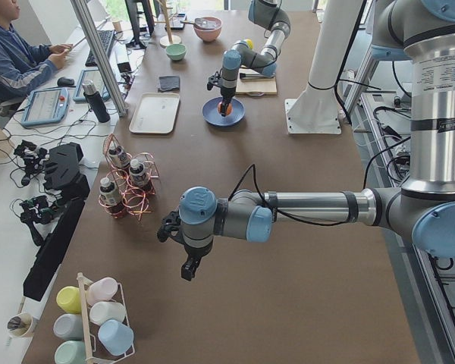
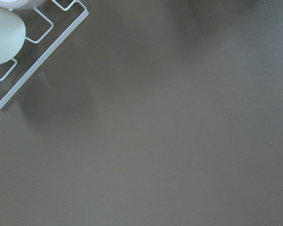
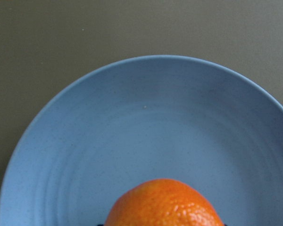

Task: Pick orange to plate
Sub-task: 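Carry the orange with the right gripper over the blue plate and lower it, then open the right gripper and lift it away from the plate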

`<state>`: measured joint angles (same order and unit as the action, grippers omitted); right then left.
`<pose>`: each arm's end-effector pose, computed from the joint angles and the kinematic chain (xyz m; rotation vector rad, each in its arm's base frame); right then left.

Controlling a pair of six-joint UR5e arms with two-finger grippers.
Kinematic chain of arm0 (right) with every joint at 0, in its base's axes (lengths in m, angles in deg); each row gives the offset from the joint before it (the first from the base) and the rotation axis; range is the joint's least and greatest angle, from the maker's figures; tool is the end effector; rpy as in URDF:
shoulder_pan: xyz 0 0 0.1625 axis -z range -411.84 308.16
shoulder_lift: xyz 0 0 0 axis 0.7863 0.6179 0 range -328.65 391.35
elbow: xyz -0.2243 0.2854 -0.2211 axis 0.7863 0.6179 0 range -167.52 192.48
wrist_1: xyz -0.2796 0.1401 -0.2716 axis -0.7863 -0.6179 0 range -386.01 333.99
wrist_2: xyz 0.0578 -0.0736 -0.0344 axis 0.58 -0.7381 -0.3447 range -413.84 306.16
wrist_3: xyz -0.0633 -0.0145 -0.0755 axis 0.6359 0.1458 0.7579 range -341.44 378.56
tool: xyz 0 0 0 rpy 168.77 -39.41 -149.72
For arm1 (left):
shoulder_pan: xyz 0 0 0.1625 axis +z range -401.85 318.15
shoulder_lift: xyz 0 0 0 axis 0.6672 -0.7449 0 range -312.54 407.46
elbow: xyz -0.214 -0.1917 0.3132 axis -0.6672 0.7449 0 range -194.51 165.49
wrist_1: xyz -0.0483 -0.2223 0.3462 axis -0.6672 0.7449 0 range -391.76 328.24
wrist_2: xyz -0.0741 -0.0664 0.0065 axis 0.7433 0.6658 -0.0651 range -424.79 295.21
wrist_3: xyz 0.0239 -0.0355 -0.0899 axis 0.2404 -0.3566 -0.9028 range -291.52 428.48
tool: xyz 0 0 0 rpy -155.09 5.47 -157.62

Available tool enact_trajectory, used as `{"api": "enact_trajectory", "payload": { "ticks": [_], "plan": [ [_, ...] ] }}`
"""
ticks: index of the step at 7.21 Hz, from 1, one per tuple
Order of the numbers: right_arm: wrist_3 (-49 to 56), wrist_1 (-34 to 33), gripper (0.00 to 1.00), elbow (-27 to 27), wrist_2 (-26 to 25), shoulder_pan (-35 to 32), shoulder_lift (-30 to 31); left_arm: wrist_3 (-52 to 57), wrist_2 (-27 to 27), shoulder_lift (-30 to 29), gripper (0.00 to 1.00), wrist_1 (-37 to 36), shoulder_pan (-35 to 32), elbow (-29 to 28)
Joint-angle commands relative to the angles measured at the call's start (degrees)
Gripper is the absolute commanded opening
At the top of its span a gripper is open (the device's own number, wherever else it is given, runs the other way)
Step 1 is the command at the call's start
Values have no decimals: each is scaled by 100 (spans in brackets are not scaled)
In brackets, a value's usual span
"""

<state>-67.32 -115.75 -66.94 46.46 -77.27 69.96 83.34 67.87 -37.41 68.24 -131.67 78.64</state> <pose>-0.6444 -0.4343 0.1798 0.0160 -0.7376 0.2906 -0.0645 -0.4632 0.6579 0.2281 0.7230 0.3019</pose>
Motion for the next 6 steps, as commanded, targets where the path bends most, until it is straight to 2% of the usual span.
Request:
{"api": "enact_trajectory", "payload": {
  "ticks": [1,2,3,4,6],
  "plan": [
    [202,-35,100,-74,312,-355,-125,0,15,6,98,-77,-9,-51],
    [403,-53,100,-170,828,-775,-126,0,128,23,98,-121,-18,-95],
    [875,-279,100,-354,1294,-1275,40,0,312,-46,98,-617,-35,-17],
    [1759,-655,100,-756,1569,-1706,407,9,322,-82,98,-1066,-44,149],
    [3682,-677,100,-1722,2149,-2751,1932,9,322,-29,98,-1088,-44,247]
  ]
}}
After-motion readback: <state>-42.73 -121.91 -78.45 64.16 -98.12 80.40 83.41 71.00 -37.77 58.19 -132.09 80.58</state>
